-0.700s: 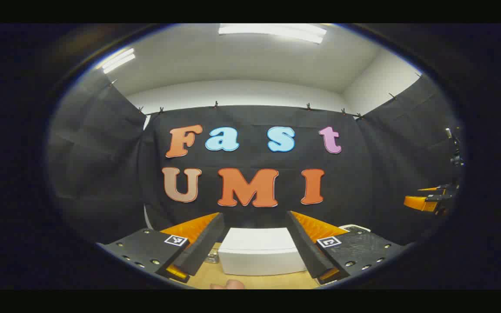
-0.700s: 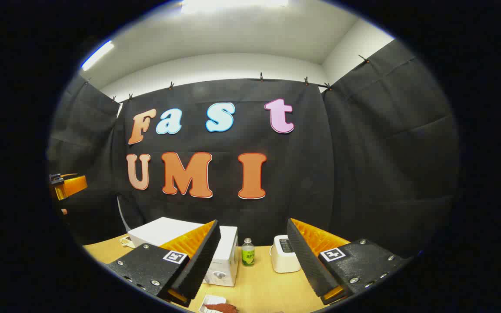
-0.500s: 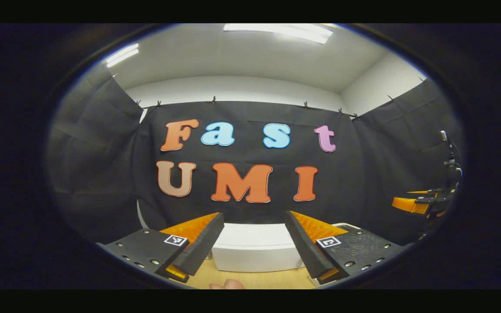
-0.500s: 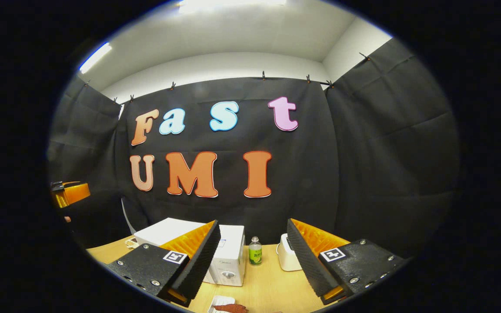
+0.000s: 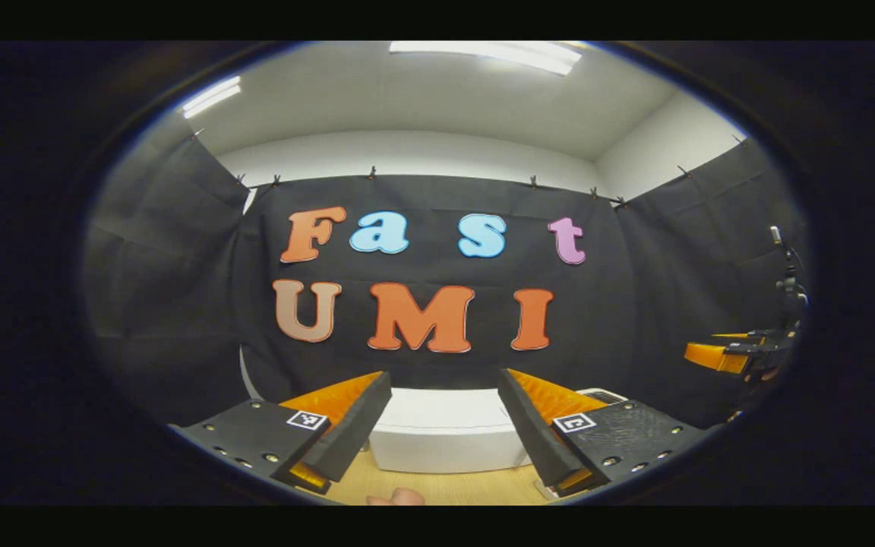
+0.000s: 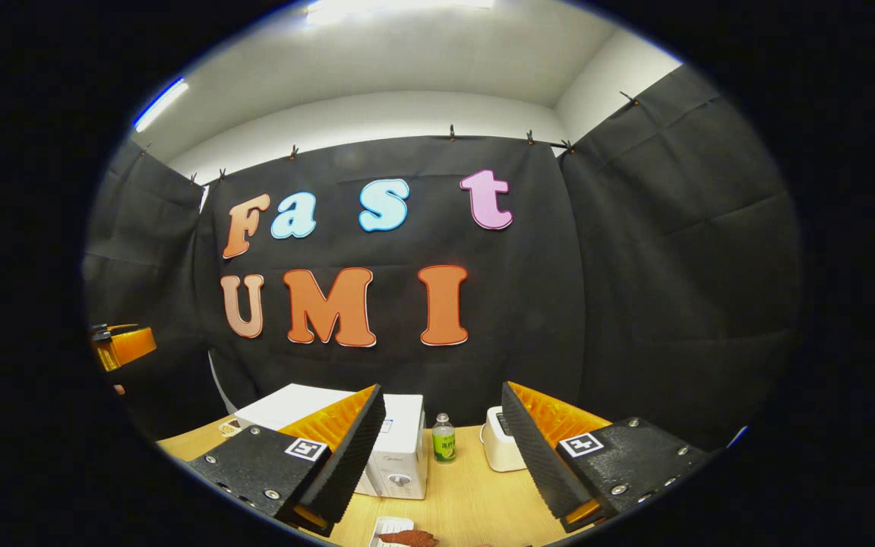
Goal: Open the microwave oven with the left hand, put the food in, and close the microwave oven.
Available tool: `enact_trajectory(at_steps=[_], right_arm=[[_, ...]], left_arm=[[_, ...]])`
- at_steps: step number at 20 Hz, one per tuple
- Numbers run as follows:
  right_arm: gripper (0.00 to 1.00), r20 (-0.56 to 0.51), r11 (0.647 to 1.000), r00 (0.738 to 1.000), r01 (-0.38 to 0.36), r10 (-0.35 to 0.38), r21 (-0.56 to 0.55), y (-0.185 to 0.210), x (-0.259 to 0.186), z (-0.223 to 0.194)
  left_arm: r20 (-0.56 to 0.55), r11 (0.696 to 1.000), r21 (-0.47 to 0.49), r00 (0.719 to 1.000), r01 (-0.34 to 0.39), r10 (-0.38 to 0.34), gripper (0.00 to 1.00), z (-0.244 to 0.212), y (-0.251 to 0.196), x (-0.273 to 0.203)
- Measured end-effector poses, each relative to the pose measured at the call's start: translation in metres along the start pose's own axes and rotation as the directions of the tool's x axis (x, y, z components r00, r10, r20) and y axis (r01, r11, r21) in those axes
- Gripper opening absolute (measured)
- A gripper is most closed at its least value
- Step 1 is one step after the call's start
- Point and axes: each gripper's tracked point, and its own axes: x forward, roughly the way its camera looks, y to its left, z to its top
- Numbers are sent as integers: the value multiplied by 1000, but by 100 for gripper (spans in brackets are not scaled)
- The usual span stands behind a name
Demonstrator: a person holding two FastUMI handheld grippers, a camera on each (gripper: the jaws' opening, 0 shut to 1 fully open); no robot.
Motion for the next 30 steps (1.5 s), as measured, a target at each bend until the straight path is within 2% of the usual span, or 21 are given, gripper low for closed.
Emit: enact_trajectory(at_steps=[6, 21, 30], right_arm=[[95, -16, 1000, 1000, 6, -6, 22, -8, 0, -4], [95, -28, 1000, 1000, 12, -12, -7, -14, 8, -14], [95, -21, 1000, 999, 28, -28, -11, -21, 11, -17]], left_arm=[[-4, 1000, -11, 1000, 5, -5, 91, -1, -7, 3], [-20, 1000, -15, 1000, -9, 9, 92, -8, -4, 10], [-38, 999, -44, 999, 23, -25, 92, -27, -19, 22]])
